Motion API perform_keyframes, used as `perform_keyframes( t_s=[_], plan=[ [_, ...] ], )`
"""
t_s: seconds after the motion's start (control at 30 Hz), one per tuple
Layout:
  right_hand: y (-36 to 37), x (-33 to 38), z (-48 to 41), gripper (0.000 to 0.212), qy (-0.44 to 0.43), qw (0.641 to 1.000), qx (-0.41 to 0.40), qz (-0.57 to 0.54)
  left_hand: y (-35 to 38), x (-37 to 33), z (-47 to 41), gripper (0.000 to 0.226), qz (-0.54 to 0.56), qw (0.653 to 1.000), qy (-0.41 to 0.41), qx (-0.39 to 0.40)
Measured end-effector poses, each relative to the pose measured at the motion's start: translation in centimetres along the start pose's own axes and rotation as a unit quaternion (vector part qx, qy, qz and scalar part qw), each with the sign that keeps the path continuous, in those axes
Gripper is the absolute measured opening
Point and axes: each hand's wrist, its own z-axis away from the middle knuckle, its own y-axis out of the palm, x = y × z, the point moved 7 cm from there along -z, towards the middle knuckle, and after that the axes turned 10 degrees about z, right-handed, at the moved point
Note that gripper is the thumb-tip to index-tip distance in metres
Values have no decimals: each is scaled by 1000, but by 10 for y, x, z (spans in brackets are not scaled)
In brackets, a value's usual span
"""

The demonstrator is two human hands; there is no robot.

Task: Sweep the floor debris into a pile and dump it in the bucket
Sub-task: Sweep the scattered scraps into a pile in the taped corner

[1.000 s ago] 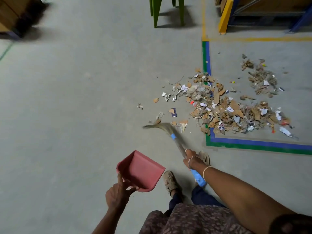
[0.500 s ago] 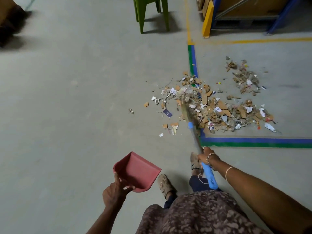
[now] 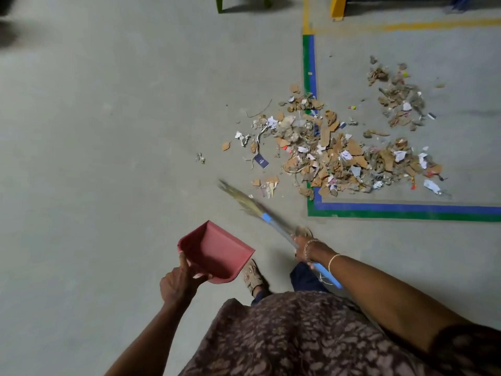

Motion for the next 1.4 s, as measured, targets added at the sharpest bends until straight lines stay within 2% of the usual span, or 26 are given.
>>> perform_keyframes(
  t_s=[0.13, 0.23, 0.4, 0.5, 0.63, 0.87, 1.07, 1.4],
  plan=[
    [-34, -21, -22, 47, 22, 999, -25, 3, -3, -26, 4, 119, -5, 1000, 2, -6],
    [-65, -49, -21, 44, 46, 998, -40, 12, -6, -48, 3, 120, -5, 1000, -2, -8],
    [-99, -113, -27, 55, 89, 993, -73, 0, -17, -92, -1, 119, -16, 1000, -6, -9],
    [-115, -142, -21, 48, 119, 986, -112, -22, -24, -118, -3, 119, -11, 1000, -4, -12],
    [-121, -143, -1, 56, 86, 984, -153, -11, -32, -140, -10, 121, 10, 1000, 2, -23],
    [-134, -69, 26, 73, -25, 977, -210, 9, -48, -146, -19, 120, 27, 998, -22, -46],
    [-158, 41, 34, 76, -116, 971, -206, 48, -55, -106, -9, 118, 63, 995, -58, -56],
    [-145, 198, -3, 70, -161, 974, -127, 97, -55, 11, -37, 122, 112, 983, -134, -58]
  ],
)
